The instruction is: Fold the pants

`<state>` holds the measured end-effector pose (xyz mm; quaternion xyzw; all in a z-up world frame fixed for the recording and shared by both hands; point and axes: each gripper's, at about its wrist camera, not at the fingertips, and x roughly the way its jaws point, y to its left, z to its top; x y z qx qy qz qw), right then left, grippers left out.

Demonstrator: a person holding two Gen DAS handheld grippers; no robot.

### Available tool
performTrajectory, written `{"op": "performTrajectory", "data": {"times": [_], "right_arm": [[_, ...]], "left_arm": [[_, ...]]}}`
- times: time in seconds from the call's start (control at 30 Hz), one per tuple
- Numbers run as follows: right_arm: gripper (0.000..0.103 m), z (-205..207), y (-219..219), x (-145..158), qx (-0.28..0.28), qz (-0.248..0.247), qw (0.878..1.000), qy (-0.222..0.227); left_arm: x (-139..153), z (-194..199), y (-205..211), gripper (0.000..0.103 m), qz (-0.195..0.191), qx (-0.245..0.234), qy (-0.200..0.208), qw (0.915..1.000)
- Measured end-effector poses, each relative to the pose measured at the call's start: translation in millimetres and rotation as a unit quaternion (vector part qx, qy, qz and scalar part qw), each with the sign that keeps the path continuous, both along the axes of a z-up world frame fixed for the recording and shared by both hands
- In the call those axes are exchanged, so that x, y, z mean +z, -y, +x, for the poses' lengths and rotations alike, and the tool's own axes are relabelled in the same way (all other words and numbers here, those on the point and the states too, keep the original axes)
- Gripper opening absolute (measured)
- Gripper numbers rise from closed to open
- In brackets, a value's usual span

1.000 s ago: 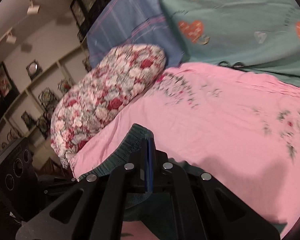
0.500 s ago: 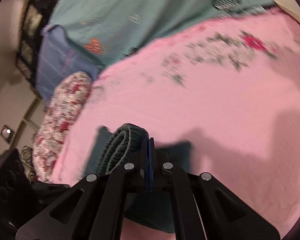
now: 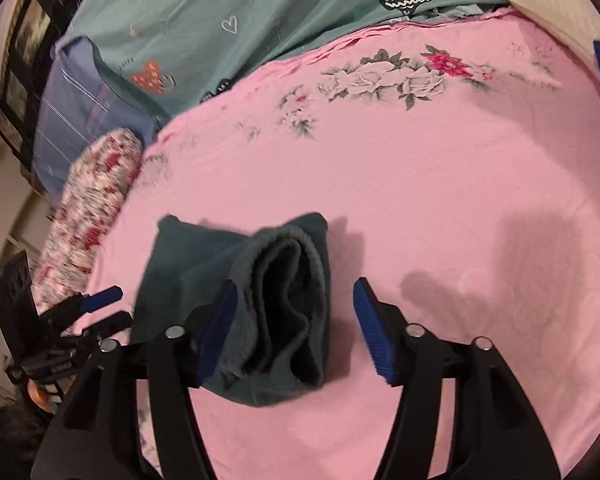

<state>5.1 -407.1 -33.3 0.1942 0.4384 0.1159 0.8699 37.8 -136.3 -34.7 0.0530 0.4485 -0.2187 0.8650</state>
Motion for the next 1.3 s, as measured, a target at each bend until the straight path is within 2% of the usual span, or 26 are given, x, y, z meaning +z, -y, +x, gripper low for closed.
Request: {"op": "performTrajectory", "data": {"times": [0.1,0.2,0.33,0.37,0.4,0.43,0.5,0.67,0.73,0.8,0.87,0.9,0.93,0.97,1.03,1.1,1.17,1.23,1.3], "right_arm": [[0.063,1,-3,-4,0.003,-0.002,1.0,-0.003],[0.076,12,-11,-11,0.018,0.0,1.0,-0.017],[0.074,24,-19,-16,0.03,0.029,0.999,-0.031],[0.066,26,-20,-18,0.029,0.036,0.998,-0.039],[0.019,28,-23,-20,0.03,0.033,0.998,-0.048],[0.012,30,-28,-22,0.036,0.02,0.997,-0.058],[0.012,29,-32,-14,0.031,0.005,0.998,-0.05],[0.012,29,-49,50,0.07,-0.011,0.997,0.028],[0.012,34,-49,67,0.073,-0.011,0.996,0.041],[0.012,48,-39,50,0.058,-0.007,0.998,-0.017],[0.018,59,-28,13,0.027,-0.03,0.995,-0.096],[0.023,62,-25,-6,0.016,-0.053,0.99,-0.128],[0.037,61,-20,-19,0.004,-0.067,0.987,-0.144],[0.043,59,-14,-23,-0.007,-0.07,0.987,-0.147],[0.045,50,-5,-11,-0.024,-0.064,0.991,-0.117],[0.045,37,-5,12,-0.032,-0.079,0.994,-0.074],[0.045,24,-16,33,-0.01,-0.071,0.997,-0.032],[0.044,16,-38,35,0.036,-0.068,0.997,-0.029],[0.04,15,-52,19,0.047,-0.095,0.993,-0.061]], "left_arm": [[-10,2,-5,0.066,0.007,0.003,-0.001,1.0],[-18,4,2,0.066,0.016,-0.005,0.002,0.9999],[-25,5,3,0.066,0.025,-0.006,0.004,0.9997],[-27,6,5,0.066,0.029,-0.006,0.006,0.9996],[-29,8,7,0.066,0.033,-0.006,0.007,0.9994],[-31,10,9,0.066,0.038,-0.005,0.009,0.9992],[-31,12,10,0.066,0.041,-0.003,0.012,0.9991],[-20,14,2,0.066,0.032,0.016,0.029,0.999],[-14,13,-1,0.067,0.027,0.022,0.039,0.9986],[-15,15,-1,0.067,0.034,0.024,0.041,0.9983],[-22,19,1,0.068,0.041,0.024,0.035,0.9982],[-27,22,3,0.068,0.053,0.025,0.033,0.9977],[-35,26,3,0.068,0.064,0.028,0.024,0.9973],[-39,28,2,0.069,0.063,0.027,0.016,0.9975],[-37,28,0,0.068,0.059,0.03,0.014,0.9977],[-24,23,0,0.068,0.051,0.029,0.031,0.9978],[-8,17,5,0.07,0.043,0.021,0.056,0.9973],[-2,12,16,0.078,0.047,0.009,0.075,0.996],[-13,13,28,0.078,0.072,0.001,0.07,0.9949]]}}
